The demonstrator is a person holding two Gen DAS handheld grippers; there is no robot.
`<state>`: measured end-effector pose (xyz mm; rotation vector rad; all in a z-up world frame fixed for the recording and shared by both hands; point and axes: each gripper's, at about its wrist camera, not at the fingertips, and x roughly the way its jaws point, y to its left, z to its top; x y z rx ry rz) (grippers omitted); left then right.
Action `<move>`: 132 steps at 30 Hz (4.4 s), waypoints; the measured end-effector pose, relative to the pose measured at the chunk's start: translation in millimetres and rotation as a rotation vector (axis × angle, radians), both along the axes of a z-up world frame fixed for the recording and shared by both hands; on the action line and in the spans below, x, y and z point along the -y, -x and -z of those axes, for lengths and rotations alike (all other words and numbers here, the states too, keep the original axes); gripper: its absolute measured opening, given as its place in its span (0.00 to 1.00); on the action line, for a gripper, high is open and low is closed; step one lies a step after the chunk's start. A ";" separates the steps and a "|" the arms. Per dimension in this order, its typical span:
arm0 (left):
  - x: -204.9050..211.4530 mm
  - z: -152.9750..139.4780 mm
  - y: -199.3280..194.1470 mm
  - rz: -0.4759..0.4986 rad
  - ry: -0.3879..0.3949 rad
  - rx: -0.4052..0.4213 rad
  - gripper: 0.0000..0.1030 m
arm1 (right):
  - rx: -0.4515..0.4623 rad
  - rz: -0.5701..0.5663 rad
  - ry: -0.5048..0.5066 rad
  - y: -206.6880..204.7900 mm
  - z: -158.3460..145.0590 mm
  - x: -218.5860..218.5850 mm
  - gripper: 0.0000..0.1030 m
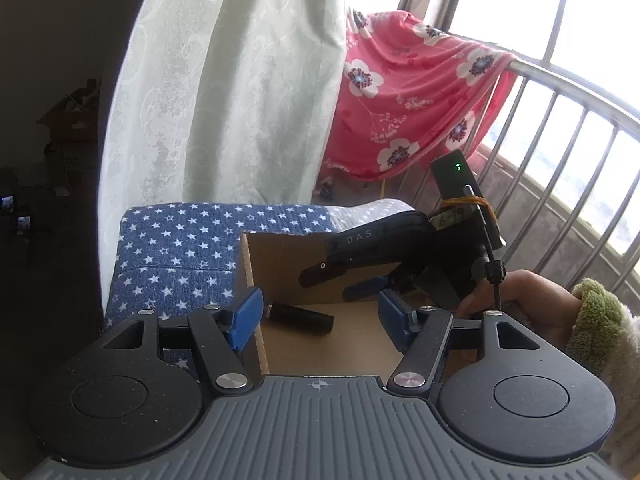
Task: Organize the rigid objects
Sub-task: 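Return the right gripper to the pink dish and grasp the green glue stick, then carry the green glue stick into the box and release it, then grasp the small black oval item in the pink dish with the right gripper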
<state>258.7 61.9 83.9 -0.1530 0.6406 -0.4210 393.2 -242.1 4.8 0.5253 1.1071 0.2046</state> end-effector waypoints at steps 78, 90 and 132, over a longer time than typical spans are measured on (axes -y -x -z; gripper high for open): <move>3.2 100.9 196.0 0.138 0.006 0.106 0.18 | 0.161 -0.202 -0.273 279.7 -4.4 -62.4 0.17; 15.7 32.0 104.9 0.137 0.009 0.169 0.18 | 0.277 -0.187 -0.202 191.8 -77.7 -47.2 0.16; -19.2 36.5 119.7 0.113 0.060 0.115 0.42 | 0.455 -0.196 -0.016 217.4 -130.8 -14.4 0.61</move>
